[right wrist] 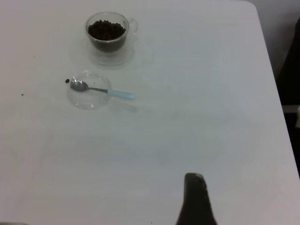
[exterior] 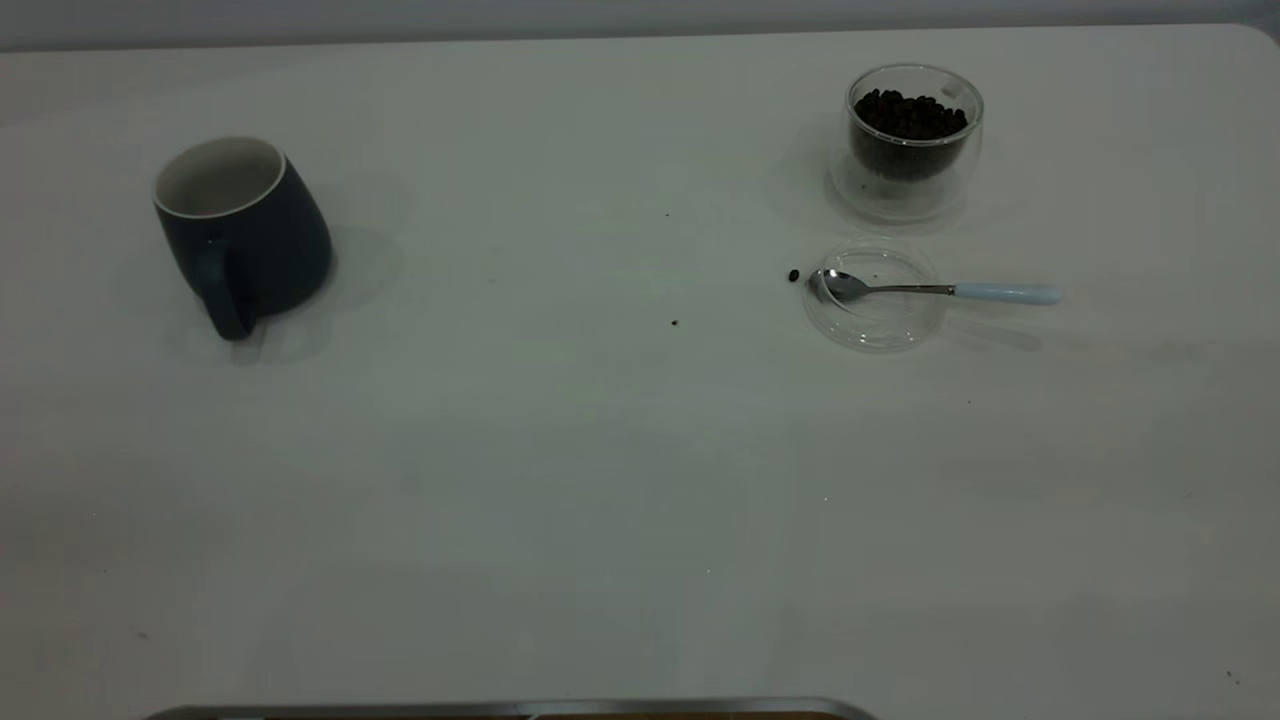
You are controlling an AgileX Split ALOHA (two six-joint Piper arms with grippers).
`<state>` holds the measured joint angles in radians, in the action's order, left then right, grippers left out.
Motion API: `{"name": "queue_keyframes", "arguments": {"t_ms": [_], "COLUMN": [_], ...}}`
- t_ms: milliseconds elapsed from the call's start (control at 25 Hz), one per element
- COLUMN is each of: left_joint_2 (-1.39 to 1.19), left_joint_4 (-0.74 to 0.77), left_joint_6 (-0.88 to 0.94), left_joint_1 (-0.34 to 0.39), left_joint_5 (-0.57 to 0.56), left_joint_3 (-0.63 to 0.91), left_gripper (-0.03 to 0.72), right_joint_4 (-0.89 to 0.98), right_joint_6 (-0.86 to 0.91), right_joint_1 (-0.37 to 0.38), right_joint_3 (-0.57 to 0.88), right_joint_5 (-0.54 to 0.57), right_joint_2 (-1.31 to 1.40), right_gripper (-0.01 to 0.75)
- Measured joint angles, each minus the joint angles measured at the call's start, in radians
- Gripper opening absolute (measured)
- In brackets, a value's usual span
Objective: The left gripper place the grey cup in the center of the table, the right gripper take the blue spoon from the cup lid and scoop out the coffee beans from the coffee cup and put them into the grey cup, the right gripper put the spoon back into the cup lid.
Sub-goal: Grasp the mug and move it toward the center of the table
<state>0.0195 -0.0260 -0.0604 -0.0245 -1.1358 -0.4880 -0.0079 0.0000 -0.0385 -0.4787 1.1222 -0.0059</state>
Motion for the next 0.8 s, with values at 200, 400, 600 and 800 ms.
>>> {"name": "queue_keyframes", "arguments": {"t_ms": [200,400,600,800], "left_joint_2": [0.000,0.000,0.000,0.000], "left_joint_4": [0.000,0.000,0.000,-0.001], "left_joint_6": [0.000,0.000,0.000,0.000], "left_joint_1": [0.000,0.000,0.000,0.000], "left_joint_5": [0.000,0.000,0.000,0.000], "left_joint_3": [0.000,0.000,0.000,0.000], "left_gripper": [0.567,0.567,0.567,0.567], "right_joint_4": [0.000,0.000,0.000,0.000], "right_joint_6": [0.000,0.000,0.000,0.000], "right_joint_1": [0.000,0.000,0.000,0.000], "right_joint_3": [0.000,0.000,0.000,0.000], "right_joint_5": [0.000,0.000,0.000,0.000], "right_joint_2": [0.000,0.000,0.000,0.000], "right_gripper": [0.574,0.545,0.509,0.465]}}
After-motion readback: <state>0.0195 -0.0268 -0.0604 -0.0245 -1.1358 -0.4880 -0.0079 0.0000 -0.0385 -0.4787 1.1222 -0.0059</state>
